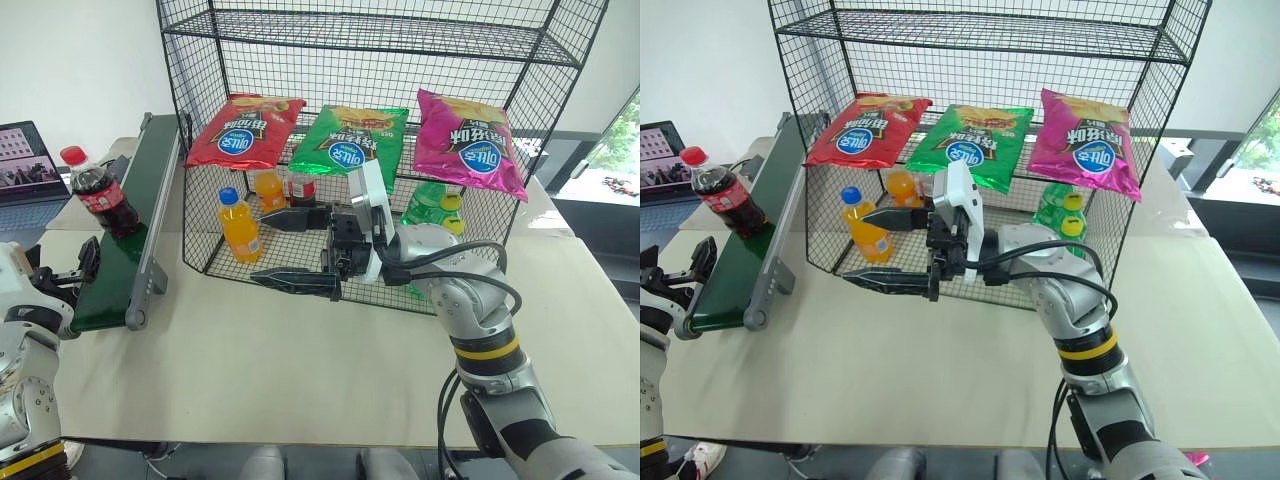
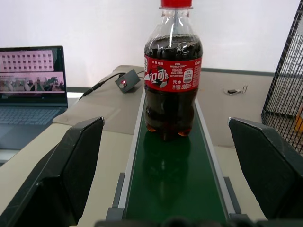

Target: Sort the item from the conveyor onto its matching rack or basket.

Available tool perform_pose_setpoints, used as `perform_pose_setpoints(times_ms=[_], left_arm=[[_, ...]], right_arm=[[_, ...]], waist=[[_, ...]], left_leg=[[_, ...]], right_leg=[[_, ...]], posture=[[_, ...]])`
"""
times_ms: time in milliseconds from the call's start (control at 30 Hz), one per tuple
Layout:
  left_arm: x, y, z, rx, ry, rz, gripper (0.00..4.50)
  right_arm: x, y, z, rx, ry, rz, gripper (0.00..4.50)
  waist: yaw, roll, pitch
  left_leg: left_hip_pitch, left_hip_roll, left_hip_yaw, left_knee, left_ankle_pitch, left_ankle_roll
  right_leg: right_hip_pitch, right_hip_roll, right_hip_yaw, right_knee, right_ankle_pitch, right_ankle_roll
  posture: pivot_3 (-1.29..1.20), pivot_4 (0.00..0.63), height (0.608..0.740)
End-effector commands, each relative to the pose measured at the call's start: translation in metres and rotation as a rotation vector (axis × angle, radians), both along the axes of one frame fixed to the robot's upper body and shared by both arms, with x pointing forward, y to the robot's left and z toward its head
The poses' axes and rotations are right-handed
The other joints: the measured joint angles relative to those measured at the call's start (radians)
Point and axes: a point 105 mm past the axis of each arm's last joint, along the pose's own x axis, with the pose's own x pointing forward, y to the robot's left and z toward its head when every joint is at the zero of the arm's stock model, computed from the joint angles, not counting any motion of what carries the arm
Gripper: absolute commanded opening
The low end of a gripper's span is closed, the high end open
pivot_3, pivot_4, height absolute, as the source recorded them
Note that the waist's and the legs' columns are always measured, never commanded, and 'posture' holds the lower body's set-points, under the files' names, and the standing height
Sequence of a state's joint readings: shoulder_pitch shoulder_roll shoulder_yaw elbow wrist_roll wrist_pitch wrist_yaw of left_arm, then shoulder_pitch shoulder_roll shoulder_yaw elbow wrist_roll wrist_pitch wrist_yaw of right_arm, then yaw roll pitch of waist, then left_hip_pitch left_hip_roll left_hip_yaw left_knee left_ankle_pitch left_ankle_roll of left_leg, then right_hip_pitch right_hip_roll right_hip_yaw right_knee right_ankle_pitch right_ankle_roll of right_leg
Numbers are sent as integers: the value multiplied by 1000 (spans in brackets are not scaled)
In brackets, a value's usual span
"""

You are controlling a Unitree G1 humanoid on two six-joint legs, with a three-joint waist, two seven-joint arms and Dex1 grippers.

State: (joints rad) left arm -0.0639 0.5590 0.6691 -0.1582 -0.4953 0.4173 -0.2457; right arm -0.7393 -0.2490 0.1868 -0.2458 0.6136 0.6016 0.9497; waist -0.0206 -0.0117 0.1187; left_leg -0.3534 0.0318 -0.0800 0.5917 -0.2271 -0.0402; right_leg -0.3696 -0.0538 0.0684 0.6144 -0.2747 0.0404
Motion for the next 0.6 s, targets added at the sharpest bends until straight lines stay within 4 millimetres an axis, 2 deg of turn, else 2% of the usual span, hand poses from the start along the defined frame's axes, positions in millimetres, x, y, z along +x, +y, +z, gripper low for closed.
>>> perform_pose_setpoints(times_ms=[33, 533, 600], left_arm=[[0, 2, 12, 21, -28, 3, 4463], [6, -3, 9, -31, -36, -91, 4463], [6, -5, 8, -45, -34, -109, 3942]], right_arm=[[-7, -1, 17, 44, -54, 22, 4500], [-9, 0, 21, 47, -51, 16, 4500], [-9, 0, 20, 46, -50, 13, 4500]], waist=[[0, 0, 0], [-1, 0, 0], [-1, 0, 0]], left_leg=[[0, 0, 0, 0, 0, 0], [0, 0, 0, 0, 0, 0], [0, 0, 0, 0, 0, 0]], right_leg=[[0, 0, 0, 0, 0, 0], [0, 0, 0, 0, 0, 0], [0, 0, 0, 0, 0, 0]], posture=[[0, 150, 738], [0, 150, 738], [0, 150, 738]])
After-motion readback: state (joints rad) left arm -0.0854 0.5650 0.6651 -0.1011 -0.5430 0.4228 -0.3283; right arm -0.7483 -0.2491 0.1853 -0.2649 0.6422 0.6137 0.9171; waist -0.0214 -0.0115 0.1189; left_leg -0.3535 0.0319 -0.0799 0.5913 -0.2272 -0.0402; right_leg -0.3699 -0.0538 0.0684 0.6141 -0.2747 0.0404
